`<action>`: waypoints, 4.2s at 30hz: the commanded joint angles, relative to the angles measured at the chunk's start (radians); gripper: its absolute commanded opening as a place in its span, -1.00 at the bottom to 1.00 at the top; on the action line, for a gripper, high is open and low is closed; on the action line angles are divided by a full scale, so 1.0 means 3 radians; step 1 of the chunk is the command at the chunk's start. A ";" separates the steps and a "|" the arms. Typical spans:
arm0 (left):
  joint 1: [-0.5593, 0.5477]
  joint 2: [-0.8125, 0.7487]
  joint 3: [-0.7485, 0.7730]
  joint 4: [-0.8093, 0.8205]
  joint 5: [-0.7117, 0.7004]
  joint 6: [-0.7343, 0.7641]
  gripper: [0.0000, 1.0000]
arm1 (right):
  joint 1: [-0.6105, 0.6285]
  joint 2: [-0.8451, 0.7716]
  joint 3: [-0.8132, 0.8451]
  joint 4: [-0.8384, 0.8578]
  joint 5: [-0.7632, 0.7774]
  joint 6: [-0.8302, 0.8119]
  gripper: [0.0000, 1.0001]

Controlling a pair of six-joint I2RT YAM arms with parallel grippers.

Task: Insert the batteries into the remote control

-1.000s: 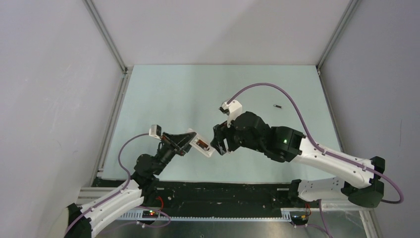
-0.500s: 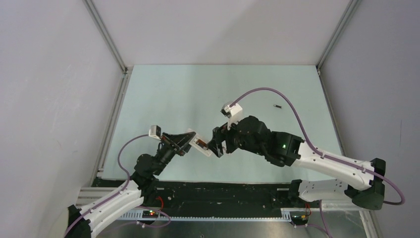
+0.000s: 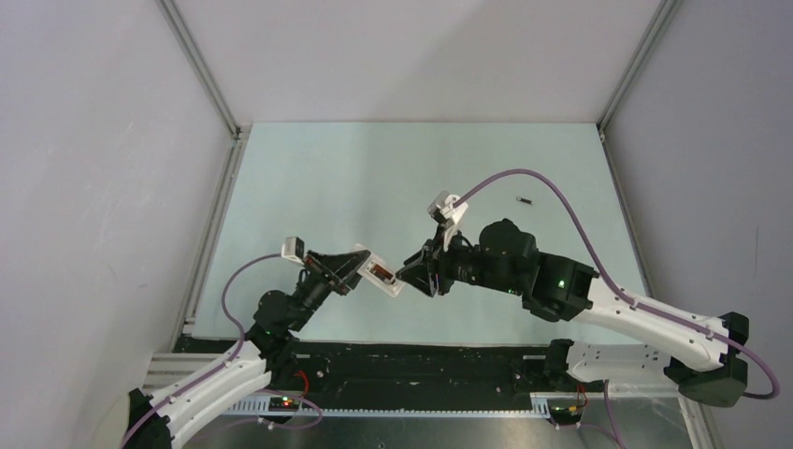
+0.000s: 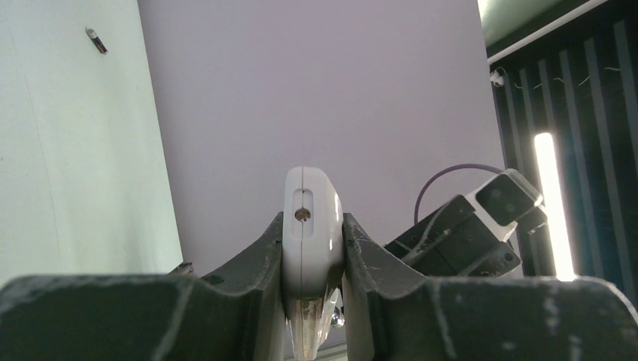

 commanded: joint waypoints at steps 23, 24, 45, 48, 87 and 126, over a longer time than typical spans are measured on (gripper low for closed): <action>0.0014 0.0118 -0.0153 0.0052 0.0202 0.0207 -1.00 | -0.0212 0.0307 0.0010 0.0157 -0.1016 -0.0490 -0.64; 0.0015 0.0129 -0.0151 0.0052 0.0209 0.0210 -1.00 | -0.0209 0.0318 0.0009 0.0163 -0.1041 -0.0491 -0.65; 0.0012 0.0162 -0.0108 0.0052 0.0303 0.0231 -0.99 | -0.0179 0.0325 0.0011 0.0007 -0.1526 -0.1414 -0.57; 0.0012 0.0149 -0.0110 0.0047 0.0328 0.0232 -0.99 | -0.0310 0.0248 0.0010 -0.0105 -0.1788 -0.1799 -0.53; 0.0013 -0.0054 -0.0062 -0.0333 0.0746 0.0259 -1.00 | -0.0652 0.0752 0.0010 -0.0097 -0.3014 -0.3022 0.20; 0.0012 -0.0085 0.0081 -0.0425 0.0794 0.0346 -1.00 | -0.0776 0.1050 0.0012 -0.0243 -0.3188 -0.2907 -0.02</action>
